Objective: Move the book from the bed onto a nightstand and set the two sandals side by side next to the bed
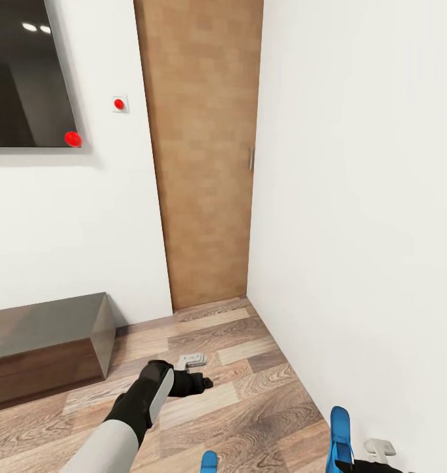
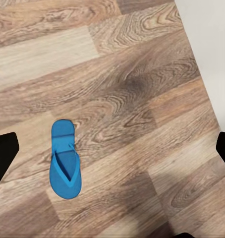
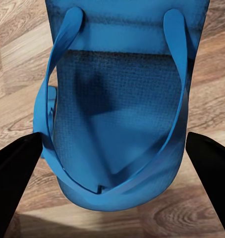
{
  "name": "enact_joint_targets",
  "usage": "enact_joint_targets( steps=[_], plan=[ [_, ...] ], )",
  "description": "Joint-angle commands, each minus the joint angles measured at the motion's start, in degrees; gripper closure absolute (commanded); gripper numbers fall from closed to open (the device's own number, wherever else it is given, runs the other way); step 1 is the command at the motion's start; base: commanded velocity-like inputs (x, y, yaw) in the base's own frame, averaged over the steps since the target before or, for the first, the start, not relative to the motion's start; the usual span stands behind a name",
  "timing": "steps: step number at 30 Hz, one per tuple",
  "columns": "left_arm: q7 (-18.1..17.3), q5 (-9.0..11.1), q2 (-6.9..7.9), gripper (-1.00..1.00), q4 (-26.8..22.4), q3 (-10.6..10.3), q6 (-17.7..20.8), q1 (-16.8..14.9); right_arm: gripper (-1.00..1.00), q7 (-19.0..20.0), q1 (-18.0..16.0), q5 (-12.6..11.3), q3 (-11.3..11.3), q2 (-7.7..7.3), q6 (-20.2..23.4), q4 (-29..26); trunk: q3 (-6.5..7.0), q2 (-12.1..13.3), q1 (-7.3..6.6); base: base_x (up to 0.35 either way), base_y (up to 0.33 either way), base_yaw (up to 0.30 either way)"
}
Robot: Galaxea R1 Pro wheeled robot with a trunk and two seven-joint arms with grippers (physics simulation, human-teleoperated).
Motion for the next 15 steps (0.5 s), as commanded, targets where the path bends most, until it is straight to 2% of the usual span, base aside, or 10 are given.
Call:
enact_joint_targets(
  steps=[1,5,15],
  plan=[
    [0.1,0.4,-0.01,-1.0,0.0,0.1,0.3,0.0,1.0,0.3,0.0,-0.1,-0.4,0.03,0.6,0.0,-0.06,0.0,-0.01,0.0,0.0,0.0],
    [0.2,0.4,0.0,-1.0,0.1,0.0,0.4,0.0,1.0,0.3,0.0,-0.1,-0.4,0.03,0.6,0.0,-0.06,0.0,-0.01,0.0,0.0,0.0],
    [0.2,0.4,0.0,-1.0,0.1,-0.1,0.4,0.0,1.0,0.3,0.0,-0.3,-0.4,0.03,0.6,-0.1,-1.85,-4.0,2.19,0.0,0.0,0.0]
  ],
)
